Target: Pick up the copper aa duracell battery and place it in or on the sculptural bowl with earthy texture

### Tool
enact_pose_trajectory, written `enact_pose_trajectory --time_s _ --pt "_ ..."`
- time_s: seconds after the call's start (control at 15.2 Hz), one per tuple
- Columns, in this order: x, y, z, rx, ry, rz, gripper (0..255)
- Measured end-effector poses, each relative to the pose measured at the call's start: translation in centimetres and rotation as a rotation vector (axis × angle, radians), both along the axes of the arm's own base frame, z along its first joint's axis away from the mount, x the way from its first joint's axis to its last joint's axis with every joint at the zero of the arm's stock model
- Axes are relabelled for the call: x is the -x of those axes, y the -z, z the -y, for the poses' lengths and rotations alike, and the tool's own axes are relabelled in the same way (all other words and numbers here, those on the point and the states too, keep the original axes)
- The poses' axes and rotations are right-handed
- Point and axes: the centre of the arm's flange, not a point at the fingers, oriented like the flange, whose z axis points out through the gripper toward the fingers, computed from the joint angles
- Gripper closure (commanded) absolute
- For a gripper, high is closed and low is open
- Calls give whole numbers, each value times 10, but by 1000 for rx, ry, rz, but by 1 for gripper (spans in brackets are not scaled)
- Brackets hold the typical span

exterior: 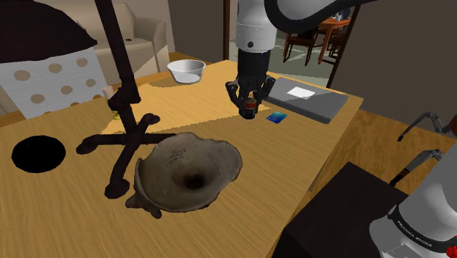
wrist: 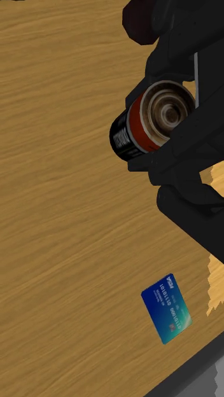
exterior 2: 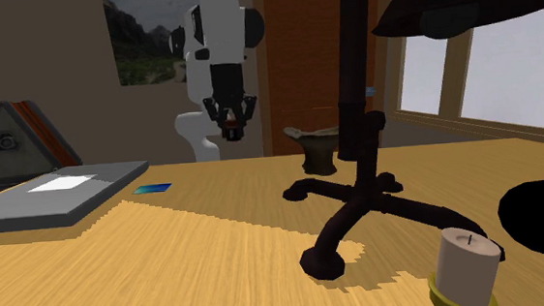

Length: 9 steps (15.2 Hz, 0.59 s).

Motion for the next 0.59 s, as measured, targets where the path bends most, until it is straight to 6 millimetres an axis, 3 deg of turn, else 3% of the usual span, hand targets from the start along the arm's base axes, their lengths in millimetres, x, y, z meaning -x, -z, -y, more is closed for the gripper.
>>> enact_pose_trajectory --time_s 0.59 --pt "1 -48 -1 0 0 0 255"
